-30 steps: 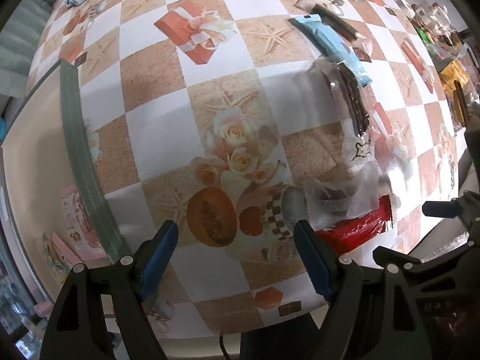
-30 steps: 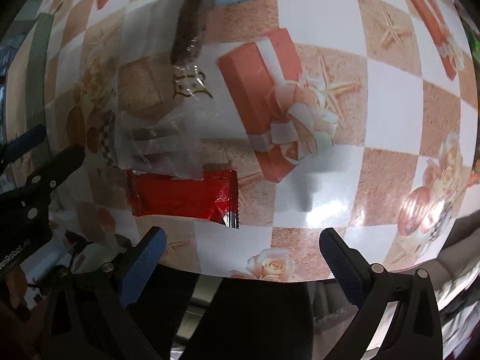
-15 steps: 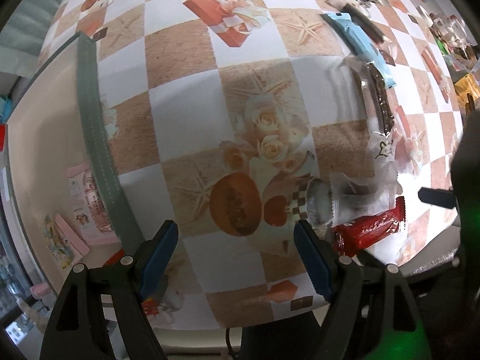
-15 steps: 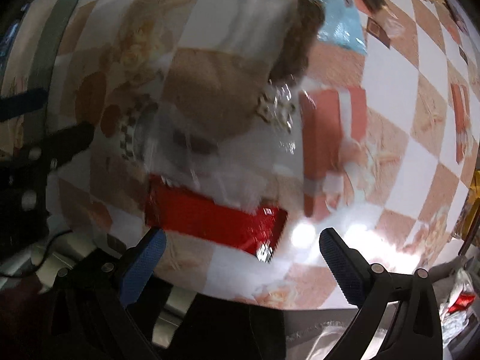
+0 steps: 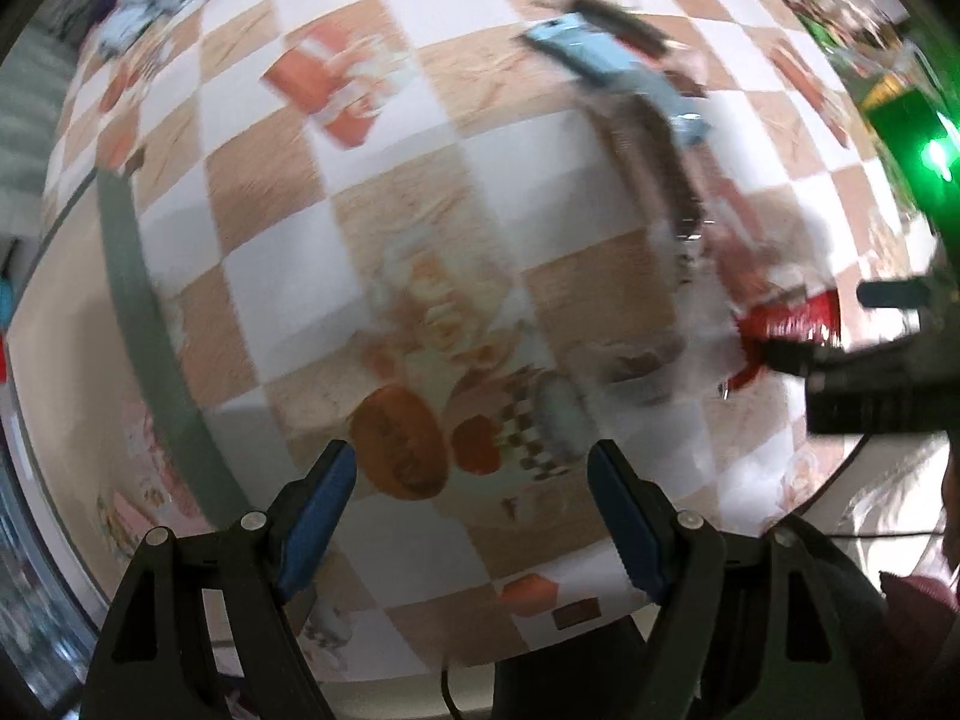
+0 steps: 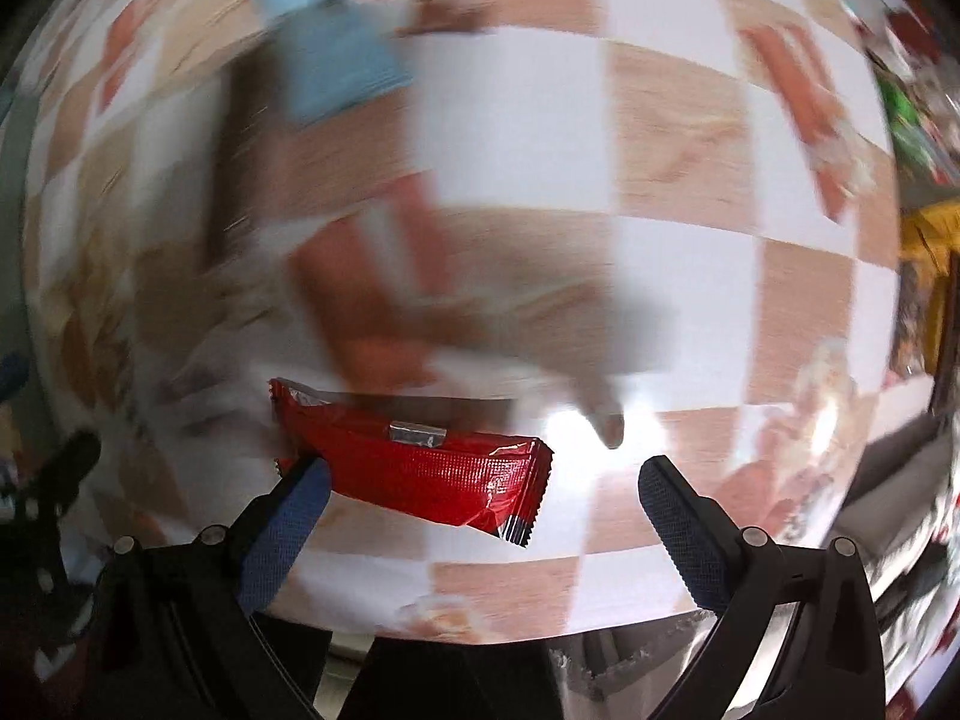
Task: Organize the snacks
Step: 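Move both grippers back to the floor, right gripper toward red bar wrapper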
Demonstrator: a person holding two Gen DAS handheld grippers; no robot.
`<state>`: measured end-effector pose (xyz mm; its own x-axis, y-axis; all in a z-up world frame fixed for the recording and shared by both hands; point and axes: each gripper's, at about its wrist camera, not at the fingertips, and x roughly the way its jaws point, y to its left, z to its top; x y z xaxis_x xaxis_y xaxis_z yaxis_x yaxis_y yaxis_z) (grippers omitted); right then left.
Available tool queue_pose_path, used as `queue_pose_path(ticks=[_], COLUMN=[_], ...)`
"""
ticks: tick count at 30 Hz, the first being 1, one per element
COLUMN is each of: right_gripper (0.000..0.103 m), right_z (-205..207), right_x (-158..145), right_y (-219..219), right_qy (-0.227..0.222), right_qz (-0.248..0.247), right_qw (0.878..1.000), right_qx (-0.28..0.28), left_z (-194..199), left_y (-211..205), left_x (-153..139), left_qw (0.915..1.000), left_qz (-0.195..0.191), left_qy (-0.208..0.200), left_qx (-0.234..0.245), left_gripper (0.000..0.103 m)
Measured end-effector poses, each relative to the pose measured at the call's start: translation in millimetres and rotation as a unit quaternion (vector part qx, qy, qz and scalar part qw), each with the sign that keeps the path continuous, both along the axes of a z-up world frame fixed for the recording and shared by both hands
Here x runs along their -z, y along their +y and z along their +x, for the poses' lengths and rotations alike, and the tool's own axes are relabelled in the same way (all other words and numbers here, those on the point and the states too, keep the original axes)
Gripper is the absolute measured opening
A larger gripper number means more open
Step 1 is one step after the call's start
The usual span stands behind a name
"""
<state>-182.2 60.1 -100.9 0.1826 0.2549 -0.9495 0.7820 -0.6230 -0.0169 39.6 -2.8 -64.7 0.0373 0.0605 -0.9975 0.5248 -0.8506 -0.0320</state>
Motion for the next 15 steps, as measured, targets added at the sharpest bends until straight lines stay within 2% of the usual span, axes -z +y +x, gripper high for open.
queue_pose_path(ticks=[3, 6, 10, 15], right_gripper=[0.103, 0.103, 0.103, 0.103], right_z=[-19, -29, -38, -44], right_x=[-3, -8, -10, -16], right_y=[10, 22, 42, 60], right_qy=[0.007, 0.001, -0.014, -0.012], right_qz=[0.000, -0.004, -0.007, -0.001], right_qw=[1.000, 0.999, 0.995, 0.995], right_qx=[0.025, 0.053, 0.099, 0.097], left_z=[-8, -24, -46, -71], left_y=[9, 25, 50, 77], left_x=[-5, -11, -15, -5], left_qw=[0.9995, 0.9957, 0.9807, 0.9630], left_qz=[-0.010, -0.033, -0.079, -0.097], left_qy=[0.012, 0.026, 0.041, 0.048], left_qx=[0.027, 0.082, 0.174, 0.247], left_gripper=[0.082, 0.082, 0.082, 0.082])
